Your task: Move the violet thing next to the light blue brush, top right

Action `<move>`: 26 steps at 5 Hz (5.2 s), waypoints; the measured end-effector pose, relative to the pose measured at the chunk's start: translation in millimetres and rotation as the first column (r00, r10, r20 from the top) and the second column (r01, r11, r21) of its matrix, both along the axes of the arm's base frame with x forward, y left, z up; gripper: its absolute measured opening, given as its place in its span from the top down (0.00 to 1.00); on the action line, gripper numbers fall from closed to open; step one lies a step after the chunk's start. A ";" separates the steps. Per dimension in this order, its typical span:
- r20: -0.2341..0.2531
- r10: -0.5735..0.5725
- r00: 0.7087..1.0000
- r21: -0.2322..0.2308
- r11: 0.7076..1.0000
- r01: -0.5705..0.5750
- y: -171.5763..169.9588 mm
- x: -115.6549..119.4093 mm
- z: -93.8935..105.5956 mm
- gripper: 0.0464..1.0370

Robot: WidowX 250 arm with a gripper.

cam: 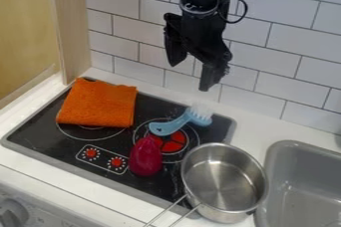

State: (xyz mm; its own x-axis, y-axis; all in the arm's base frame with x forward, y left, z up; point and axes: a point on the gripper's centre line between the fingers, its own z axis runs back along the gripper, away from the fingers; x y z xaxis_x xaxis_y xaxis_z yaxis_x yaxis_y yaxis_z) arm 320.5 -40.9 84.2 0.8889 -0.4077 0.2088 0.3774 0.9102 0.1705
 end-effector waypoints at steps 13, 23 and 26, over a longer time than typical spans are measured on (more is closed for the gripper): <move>-0.171 0.061 0.983 -0.029 0.997 -0.067 20.5 -87.4 -76.2 0.32; -0.063 -0.242 0.968 -0.056 0.969 0.239 -88.0 37.0 -65.4 0.32; -0.105 -0.278 0.955 -0.059 0.960 0.273 -95.1 31.3 -79.1 0.32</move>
State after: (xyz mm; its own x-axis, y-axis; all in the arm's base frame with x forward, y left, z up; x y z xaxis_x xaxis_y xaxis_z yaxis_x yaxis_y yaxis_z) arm 351.7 -136.0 5.2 0.7618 -0.6329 0.1383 0.6290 0.7737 0.0759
